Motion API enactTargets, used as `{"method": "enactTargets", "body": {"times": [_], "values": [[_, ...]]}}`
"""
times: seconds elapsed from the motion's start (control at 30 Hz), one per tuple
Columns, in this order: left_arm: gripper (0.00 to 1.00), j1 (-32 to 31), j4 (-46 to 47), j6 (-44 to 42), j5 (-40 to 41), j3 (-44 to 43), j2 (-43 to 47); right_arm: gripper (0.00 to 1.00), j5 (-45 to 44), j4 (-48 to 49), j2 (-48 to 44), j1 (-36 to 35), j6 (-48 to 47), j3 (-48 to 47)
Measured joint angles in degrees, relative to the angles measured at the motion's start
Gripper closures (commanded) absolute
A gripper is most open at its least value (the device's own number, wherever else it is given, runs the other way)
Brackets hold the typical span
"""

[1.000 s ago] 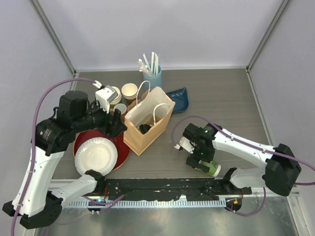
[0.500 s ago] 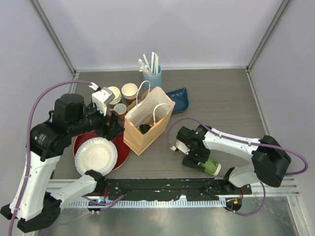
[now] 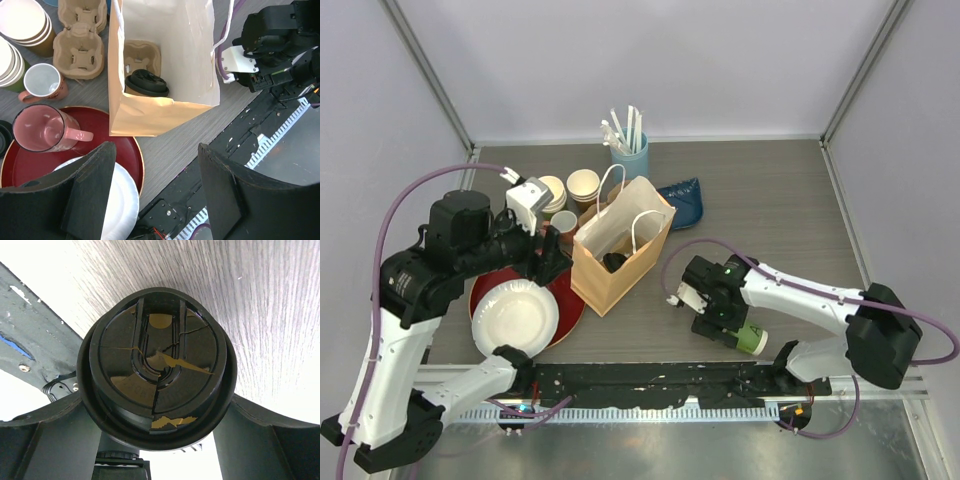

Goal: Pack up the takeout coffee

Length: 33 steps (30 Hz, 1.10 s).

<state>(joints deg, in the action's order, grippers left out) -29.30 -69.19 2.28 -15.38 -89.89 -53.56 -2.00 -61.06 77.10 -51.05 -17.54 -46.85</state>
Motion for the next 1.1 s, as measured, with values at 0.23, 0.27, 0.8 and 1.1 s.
{"method": "enactTargets", "body": {"times": [0.23, 0.27, 0.8, 1.1], "values": [[0.30, 0.00, -0.11, -0.70, -0.22, -0.98, -0.63, 0.36, 1.55, -1.22, -5.09, 0.00, -1.68, -0.02], [0.30, 0.00, -0.09, -0.92, -0.42, -1.25, -0.83, 0.36, 1.95, -1.57, -5.68, 0.00, -1.95, -0.04], [0.35, 0.00, 5.20, -10.29, -18.27, -1.40, -0.35, 0.35, 8.17, -9.07, -21.92, 0.00, -4.02, -18.95], [0.39, -6.71, 5.01, -22.01, -20.96, -3.82, -4.48, 0.35, 19.10, -10.54, -25.14, 0.00, -7.37, -32.74]]}}
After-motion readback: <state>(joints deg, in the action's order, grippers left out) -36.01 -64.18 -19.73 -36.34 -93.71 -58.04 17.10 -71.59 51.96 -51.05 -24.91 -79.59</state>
